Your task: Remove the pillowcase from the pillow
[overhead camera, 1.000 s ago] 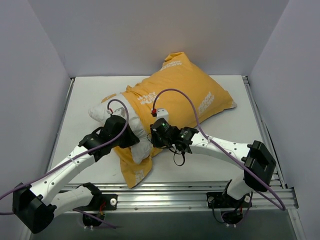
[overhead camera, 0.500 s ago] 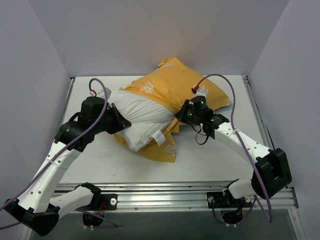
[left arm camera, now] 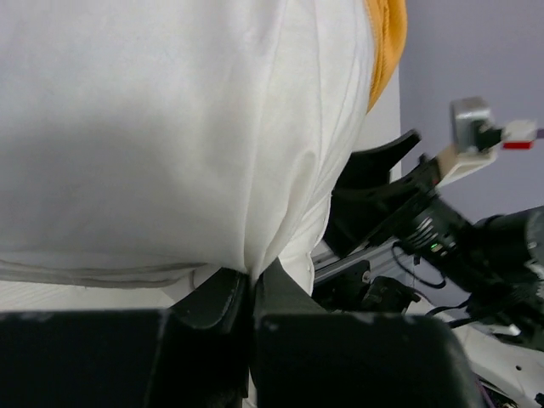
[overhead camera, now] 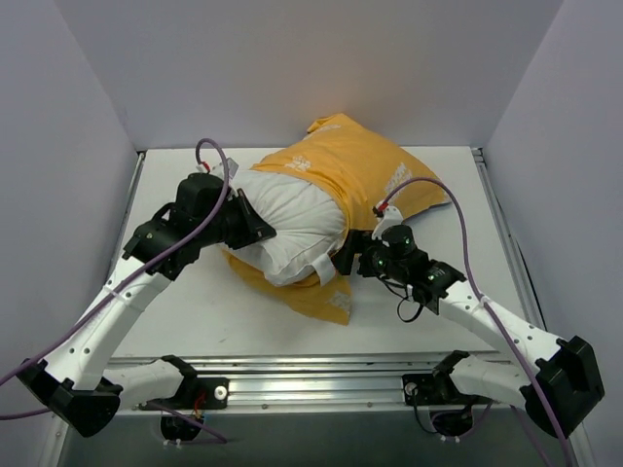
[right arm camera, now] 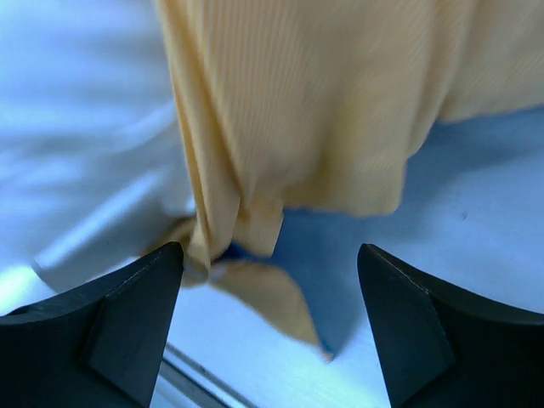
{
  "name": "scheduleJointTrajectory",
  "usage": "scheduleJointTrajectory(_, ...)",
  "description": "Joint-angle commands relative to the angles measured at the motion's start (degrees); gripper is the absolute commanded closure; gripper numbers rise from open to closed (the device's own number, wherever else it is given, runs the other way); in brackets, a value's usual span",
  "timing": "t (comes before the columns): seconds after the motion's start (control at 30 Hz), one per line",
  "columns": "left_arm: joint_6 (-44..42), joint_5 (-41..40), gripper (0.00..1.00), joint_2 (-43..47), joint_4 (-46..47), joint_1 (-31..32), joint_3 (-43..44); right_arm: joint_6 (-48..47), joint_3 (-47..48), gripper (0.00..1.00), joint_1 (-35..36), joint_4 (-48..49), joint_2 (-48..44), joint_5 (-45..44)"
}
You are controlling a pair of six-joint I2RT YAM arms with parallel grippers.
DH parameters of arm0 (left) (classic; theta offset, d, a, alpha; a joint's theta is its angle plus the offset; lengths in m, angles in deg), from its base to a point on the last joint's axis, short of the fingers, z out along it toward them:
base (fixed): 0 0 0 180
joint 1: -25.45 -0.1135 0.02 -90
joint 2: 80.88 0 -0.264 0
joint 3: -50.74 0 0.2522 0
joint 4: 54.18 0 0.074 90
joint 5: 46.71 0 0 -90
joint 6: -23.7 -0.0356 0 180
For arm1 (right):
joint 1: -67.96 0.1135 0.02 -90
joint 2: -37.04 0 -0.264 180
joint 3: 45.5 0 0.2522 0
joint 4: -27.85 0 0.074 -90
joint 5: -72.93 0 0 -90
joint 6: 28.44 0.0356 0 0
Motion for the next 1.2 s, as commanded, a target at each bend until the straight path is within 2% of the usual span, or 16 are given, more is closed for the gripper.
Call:
scheduleJointTrajectory(0.0, -1.0, -1.6, 0.98, -0.9, 14.7, 0.6, 8.1, 0.9, -4.9, 0.21, 2.8, 3.0, -2.9, 1.4)
scheduleJointTrajectory(0.27, -1.0, -1.5, 0.98, -4.1, 14.9, 3.6, 12.9, 5.2, -11.2, 0.22, 7.1, 21.6, -0.1, 4.1)
scheduleJointTrajectory(0.43, -1.6, -3.0, 0.98, -2.9, 10.9, 3.9, 12.9, 3.1, -6.3, 0.23, 7.2, 24.0, 5.3, 3.8)
scheduleJointTrajectory(0.53, -1.6, -5.0, 0.98, -0.2, 9.4, 3.8, 10.1, 3.6, -5.7, 0.25, 7.1, 28.9, 7.9, 5.2)
scheduleJointTrajectory(0.63, -2.0, -5.6, 0.98, 1.4, 6.5, 3.7, 8.7, 4.7, -5.8, 0.4, 6.6, 32.9, 8.7, 4.6)
scheduleJointTrajectory(0.67, -2.1, -5.7, 0.98, 1.5, 3.4, 3.7, 8.7, 4.7, -5.6, 0.56, 6.4, 33.1, 8.7, 4.1)
scheduleJointTrajectory(0.73, -3.0, -6.0, 0.98, 1.8, 0.2, 3.3, 8.6, 4.4, -5.3, 0.81, 5.4, 32.3, 8.3, 1.9)
scheduleJointTrajectory(0.77, -3.3, -5.8, 0.98, 2.5, -2.9, 3.0, 8.5, 4.2, -5.6, 1.0, 3.4, 30.7, 8.0, 1.0)
scheduleJointTrajectory(0.83, -5.0, -4.7, 0.98, 3.3, -5.8, 0.7, 8.0, 4.7, -6.4, 1.0, 0.2, 28.4, 6.6, -1.5)
scheduleJointTrajectory(0.87, -5.7, -2.9, 0.98, 4.4, -8.3, -0.4, 7.7, 5.2, -6.8, 1.0, -4.2, 24.8, 6.0, -3.7)
scheduleJointTrajectory(0.93, -8.6, -0.5, 0.98, 5.8, -10.6, -4.7, 6.0, 6.1, -4.4, 1.0, -8.5, 16.2, 5.1, -8.8)
scheduleJointTrajectory(0.97, -9.4, 0.3, 0.98, 7.4, -13.4, -6.3, 5.2, 6.8, -2.9, 1.0, -10.4, 6.8, 5.0, -14.4)
scheduleJointTrajectory(1.0, -10.3, 0.8, 0.98, 8.2, -15.0, -7.7, 4.4, 6.9, -0.8, 1.0, -14.4, 3.3, 4.8, -16.1)
scheduleJointTrajectory(1.07, -13.1, -0.3, 0.98, 10.6, -20.6, -10.5, 2.1, 6.7, -0.1, 1.0, -19.0, -1.9, 4.0, -15.6)
scheduleJointTrajectory(1.1, -13.7, -1.9, 0.98, 11.2, -22.3, -11.0, 1.2, 6.7, -0.4, 1.0, -23.6, -2.8, 3.7, -14.3)
scheduleJointTrajectory(1.17, -14.5, -2.0, 0.98, 13.5, -25.6, -11.1, -2.6, 6.2, -0.7, 1.0, -27.2, -3.4, 3.6, -10.8)
